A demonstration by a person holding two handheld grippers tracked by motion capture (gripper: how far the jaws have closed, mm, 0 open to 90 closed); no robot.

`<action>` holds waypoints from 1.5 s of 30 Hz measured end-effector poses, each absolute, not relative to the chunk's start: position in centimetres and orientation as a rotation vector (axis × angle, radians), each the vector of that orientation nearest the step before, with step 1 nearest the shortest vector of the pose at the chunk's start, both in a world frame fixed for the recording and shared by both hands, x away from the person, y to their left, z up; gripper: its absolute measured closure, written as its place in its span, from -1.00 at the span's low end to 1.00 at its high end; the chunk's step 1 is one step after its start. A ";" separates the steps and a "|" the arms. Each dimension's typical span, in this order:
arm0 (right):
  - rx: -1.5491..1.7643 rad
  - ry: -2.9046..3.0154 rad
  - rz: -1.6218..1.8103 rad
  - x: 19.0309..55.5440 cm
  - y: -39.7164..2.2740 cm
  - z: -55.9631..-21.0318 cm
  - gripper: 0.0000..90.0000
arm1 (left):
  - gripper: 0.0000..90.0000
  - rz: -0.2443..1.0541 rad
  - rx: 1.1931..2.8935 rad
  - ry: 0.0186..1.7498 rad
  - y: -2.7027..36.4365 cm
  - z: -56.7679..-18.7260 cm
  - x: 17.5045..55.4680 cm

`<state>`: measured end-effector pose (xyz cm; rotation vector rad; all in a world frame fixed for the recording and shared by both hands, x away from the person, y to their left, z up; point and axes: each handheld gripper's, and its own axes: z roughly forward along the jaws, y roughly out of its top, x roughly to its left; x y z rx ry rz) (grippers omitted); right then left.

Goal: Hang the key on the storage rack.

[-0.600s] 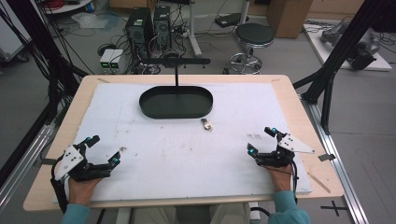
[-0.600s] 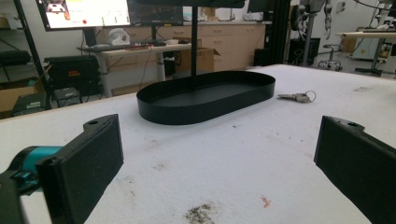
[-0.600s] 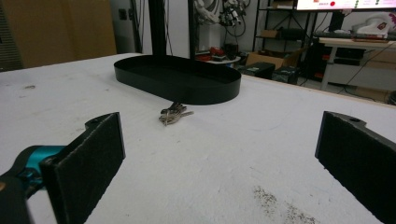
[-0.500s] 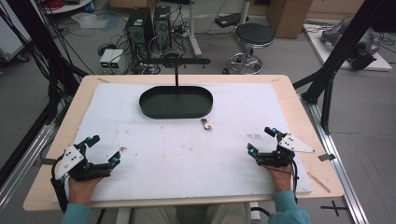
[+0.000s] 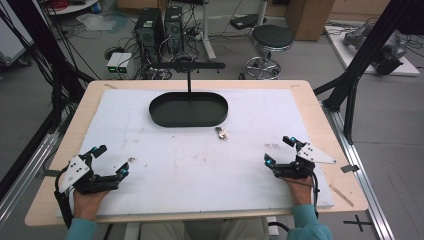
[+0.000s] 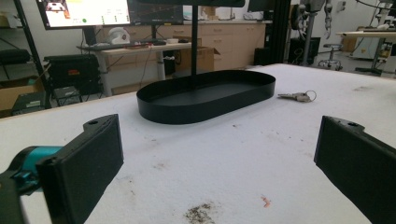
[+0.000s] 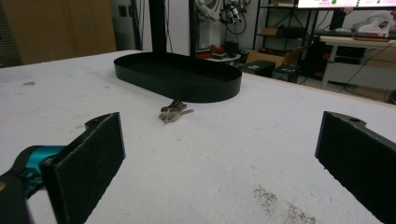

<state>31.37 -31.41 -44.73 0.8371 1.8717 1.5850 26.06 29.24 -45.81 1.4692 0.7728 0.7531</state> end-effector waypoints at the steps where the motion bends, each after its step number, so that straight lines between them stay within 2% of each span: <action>1: 0.837 1.872 1.585 31.4 -31.4 -44.7 -0.99 | -0.96 0.753 1.469 0.773 29.2 -45.8 26.1; 8: 0.878 1.887 1.584 31.8 -31.1 -44.2 -0.99 | -0.96 0.748 1.466 0.779 29.3 -45.8 26.1; 20: 0.755 2.157 1.469 35.5 -28.2 -36.0 -0.99 | -0.96 0.750 1.469 0.778 29.2 -45.8 26.1; 28: 0.729 2.353 1.387 38.8 -25.3 -32.9 -0.99 | -0.96 0.750 1.475 0.782 29.3 -45.8 26.2; 35: 0.634 2.507 1.223 40.9 -22.3 -31.6 -0.99 | -0.96 0.749 1.476 0.783 29.3 -45.8 26.2; 45: 0.601 2.632 1.079 42.8 -19.4 -32.2 -0.99 | -0.96 0.747 1.476 0.785 29.2 -45.8 26.2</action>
